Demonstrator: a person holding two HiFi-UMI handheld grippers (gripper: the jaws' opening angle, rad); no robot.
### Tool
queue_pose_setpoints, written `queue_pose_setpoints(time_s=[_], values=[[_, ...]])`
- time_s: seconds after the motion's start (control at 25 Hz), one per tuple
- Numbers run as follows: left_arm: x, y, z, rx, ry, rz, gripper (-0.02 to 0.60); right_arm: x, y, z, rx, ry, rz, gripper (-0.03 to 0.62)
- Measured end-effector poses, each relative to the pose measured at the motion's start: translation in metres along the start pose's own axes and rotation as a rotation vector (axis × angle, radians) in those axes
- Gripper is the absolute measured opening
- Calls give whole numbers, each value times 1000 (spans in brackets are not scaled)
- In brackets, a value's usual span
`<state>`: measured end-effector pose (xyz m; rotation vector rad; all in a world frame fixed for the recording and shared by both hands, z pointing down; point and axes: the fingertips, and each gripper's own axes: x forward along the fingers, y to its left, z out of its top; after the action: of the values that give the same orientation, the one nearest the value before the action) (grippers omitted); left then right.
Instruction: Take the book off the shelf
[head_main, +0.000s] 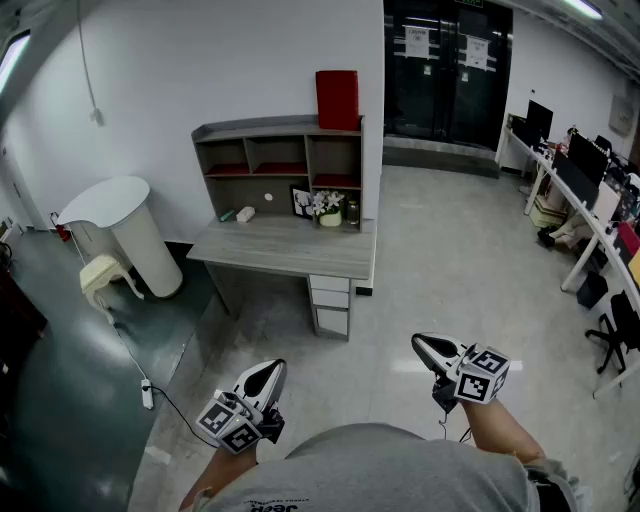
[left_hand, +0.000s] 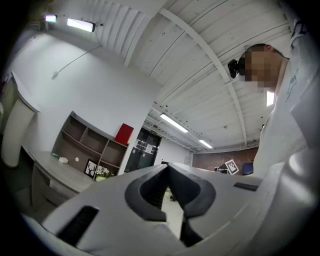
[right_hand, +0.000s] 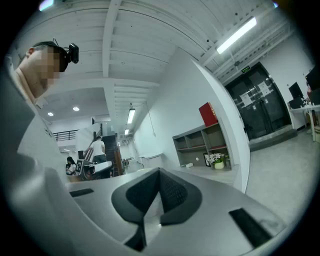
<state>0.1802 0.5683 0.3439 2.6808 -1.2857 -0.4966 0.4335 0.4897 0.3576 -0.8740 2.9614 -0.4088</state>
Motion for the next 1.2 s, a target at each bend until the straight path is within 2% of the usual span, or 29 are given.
queue_pose_setpoints(time_s=[0.68, 1.2], values=[[1, -5, 1, -12, -4, 7, 9, -3, 1, 3, 12, -14, 22, -5], [37, -33, -9, 0, 10, 6, 9, -34, -19, 8, 17, -7, 58, 3]])
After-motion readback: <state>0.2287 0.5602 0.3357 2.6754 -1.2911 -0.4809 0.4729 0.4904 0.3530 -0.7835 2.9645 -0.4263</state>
